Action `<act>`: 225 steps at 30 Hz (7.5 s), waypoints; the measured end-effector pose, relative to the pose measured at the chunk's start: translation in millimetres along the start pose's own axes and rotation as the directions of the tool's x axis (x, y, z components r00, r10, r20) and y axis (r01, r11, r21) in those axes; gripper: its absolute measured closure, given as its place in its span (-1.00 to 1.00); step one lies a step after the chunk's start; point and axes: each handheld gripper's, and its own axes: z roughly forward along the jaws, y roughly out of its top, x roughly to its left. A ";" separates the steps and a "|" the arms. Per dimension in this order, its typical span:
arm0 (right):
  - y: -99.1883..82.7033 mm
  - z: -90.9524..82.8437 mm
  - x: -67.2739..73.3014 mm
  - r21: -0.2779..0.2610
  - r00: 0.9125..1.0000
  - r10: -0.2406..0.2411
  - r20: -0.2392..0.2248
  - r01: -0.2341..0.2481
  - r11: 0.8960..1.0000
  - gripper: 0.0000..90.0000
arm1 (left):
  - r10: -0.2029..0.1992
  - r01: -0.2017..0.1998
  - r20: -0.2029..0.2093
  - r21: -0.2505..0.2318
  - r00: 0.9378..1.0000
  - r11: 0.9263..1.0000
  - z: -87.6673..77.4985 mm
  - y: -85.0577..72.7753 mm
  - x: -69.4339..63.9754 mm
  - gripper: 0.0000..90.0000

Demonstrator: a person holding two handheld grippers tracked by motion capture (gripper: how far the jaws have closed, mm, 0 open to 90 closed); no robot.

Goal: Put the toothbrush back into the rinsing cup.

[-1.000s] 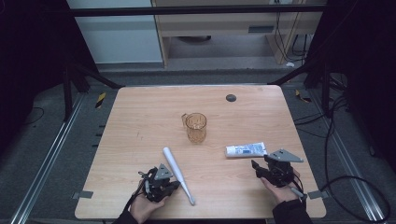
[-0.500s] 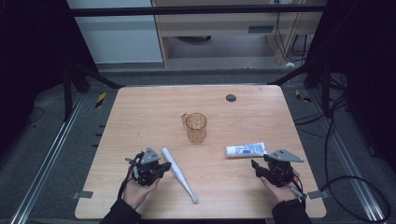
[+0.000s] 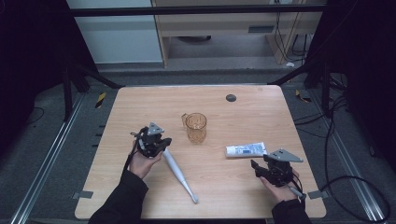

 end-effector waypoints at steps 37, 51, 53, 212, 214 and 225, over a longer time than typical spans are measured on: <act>0.1 0.7 -0.2 0.001 1.000 -0.008 0.006 0.008 1.000 -0.03 | 0.059 -0.064 0.046 0.118 0.997 0.991 13.4 -23.7 -3.5 0.99; 0.5 -0.2 -0.4 -0.002 1.000 -0.006 0.007 0.006 1.000 -0.03 | 0.051 -0.057 0.046 0.125 0.998 0.991 9.5 -31.7 -5.2 0.99; 0.6 -0.4 -0.5 -0.003 1.000 -0.005 0.007 0.005 1.000 -0.04 | 0.054 -0.059 0.045 0.126 0.998 0.990 7.5 -33.2 -5.7 0.99; 0.6 -2.9 -22.7 0.008 0.999 0.011 0.045 -0.012 1.000 -0.09 | 0.090 -0.170 0.204 0.419 0.975 0.892 45.8 10.5 -47.2 0.44; 0.6 -2.8 -22.8 0.008 0.999 0.011 0.045 -0.011 1.000 -0.09 | 0.078 -0.159 0.204 0.419 0.976 0.894 46.8 9.9 -47.2 0.46; 0.6 -2.2 -22.8 0.010 0.999 0.013 0.045 -0.013 1.000 -0.09 | 0.060 -0.150 0.218 0.422 0.974 0.894 49.2 9.2 -43.9 0.48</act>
